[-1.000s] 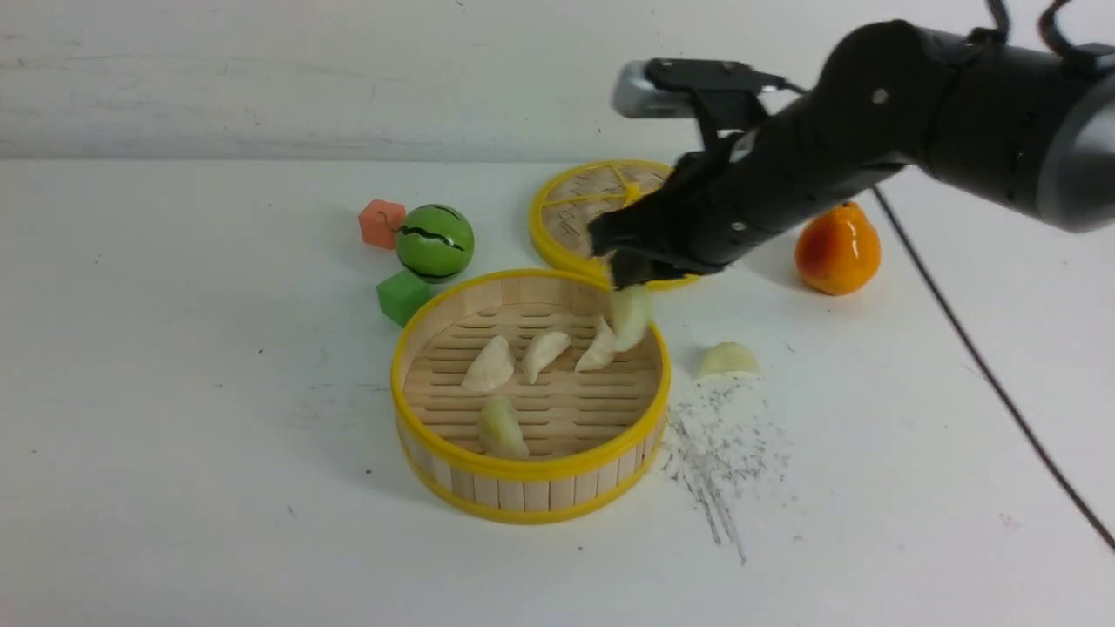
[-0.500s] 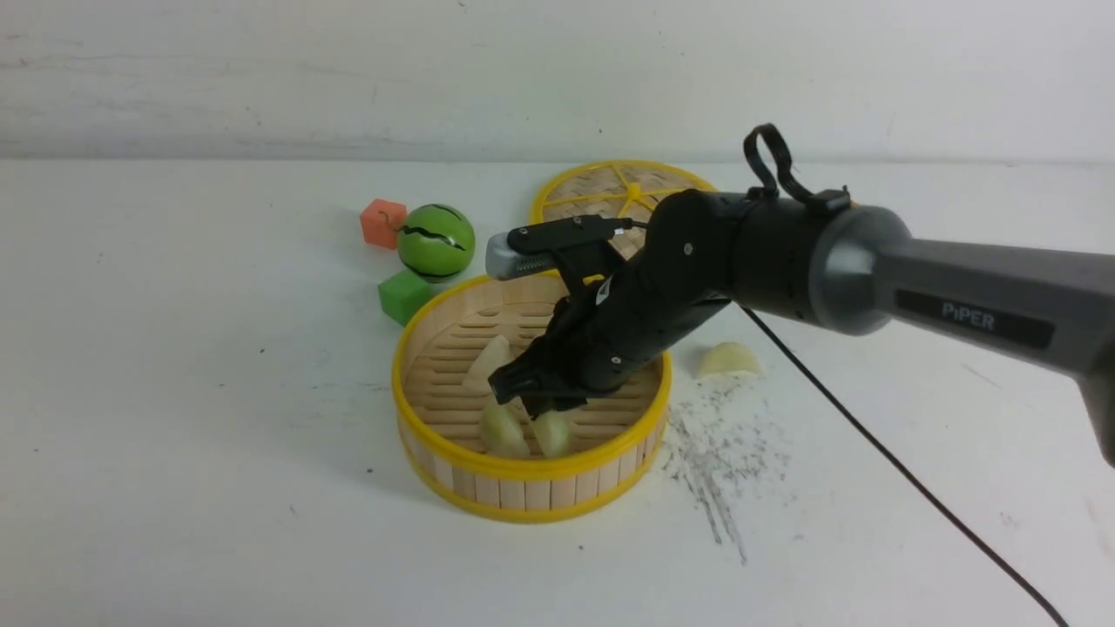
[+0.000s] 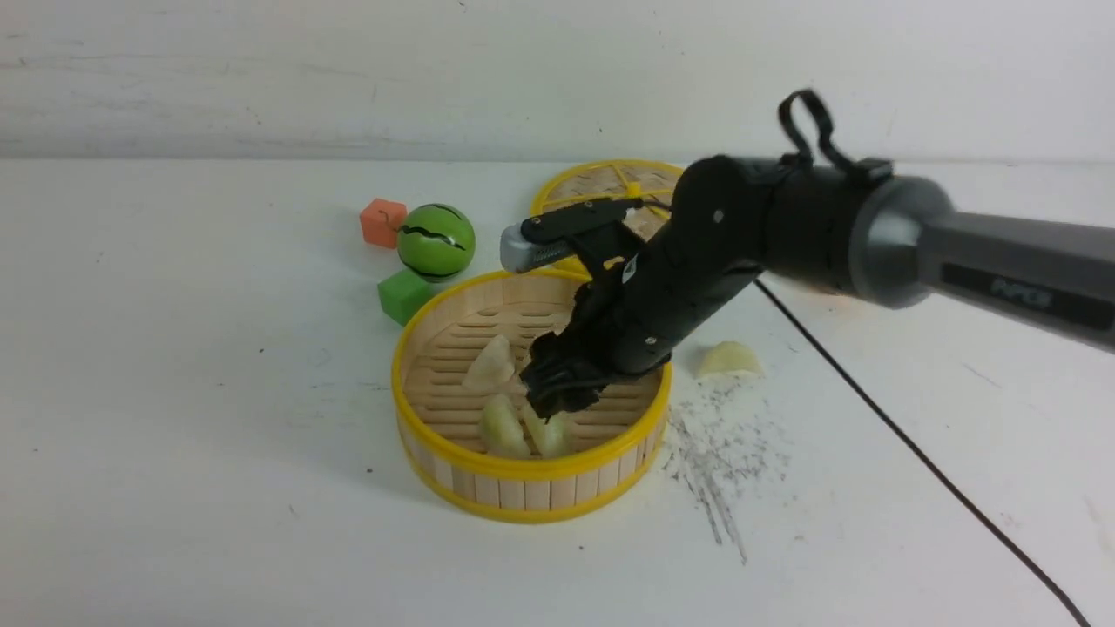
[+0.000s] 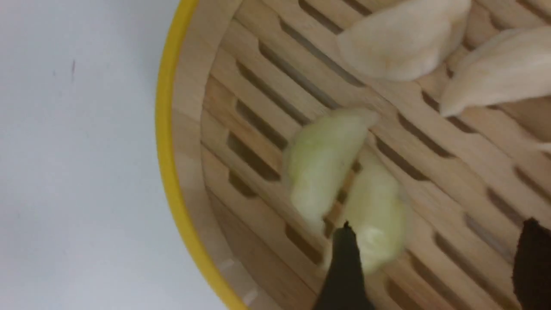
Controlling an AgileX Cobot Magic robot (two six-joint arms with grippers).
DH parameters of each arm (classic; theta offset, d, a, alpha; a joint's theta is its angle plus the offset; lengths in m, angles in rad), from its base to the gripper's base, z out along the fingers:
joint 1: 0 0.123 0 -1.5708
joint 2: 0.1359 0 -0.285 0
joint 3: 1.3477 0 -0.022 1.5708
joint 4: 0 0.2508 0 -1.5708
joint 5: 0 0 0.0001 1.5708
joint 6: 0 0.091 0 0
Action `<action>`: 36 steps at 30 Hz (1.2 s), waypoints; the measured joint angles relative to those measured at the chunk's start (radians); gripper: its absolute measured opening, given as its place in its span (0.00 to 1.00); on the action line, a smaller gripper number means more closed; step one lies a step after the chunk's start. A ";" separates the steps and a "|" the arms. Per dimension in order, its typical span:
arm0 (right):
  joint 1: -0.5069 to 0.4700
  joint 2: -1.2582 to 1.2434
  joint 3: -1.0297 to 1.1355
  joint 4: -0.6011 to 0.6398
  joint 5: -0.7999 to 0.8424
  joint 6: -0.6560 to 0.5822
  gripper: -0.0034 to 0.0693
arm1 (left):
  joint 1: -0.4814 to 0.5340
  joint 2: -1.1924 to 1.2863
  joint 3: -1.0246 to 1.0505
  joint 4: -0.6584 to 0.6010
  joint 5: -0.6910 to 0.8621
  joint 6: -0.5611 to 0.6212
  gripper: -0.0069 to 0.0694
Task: Put the dumplings into the steamer on the white table.
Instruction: 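Reach for and grasp a dumpling lying on the table beside the steamer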
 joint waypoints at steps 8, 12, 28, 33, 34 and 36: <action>-0.154 -0.089 -0.011 -0.176 0.021 -0.271 0.72 | 0.000 0.000 0.000 0.000 0.000 0.000 0.17; -0.214 -0.012 -0.011 -0.191 0.013 -0.314 0.69 | 0.000 0.000 0.000 0.000 0.000 0.000 0.17; -0.254 0.228 -0.106 -0.175 -0.113 -0.334 0.62 | 0.000 0.000 0.000 0.000 -0.003 0.000 0.18; -0.255 0.237 -0.120 -0.149 -0.056 -0.334 0.40 | 0.000 0.000 0.000 0.000 -0.004 0.000 0.18; -0.255 0.237 -0.124 -0.146 -0.048 -0.334 0.38 | 0.000 0.000 0.000 0.000 -0.004 0.000 0.18; -0.256 0.237 -0.137 -0.143 -0.016 -0.314 0.38 | 0.000 0.000 0.000 0.000 -0.004 0.000 0.18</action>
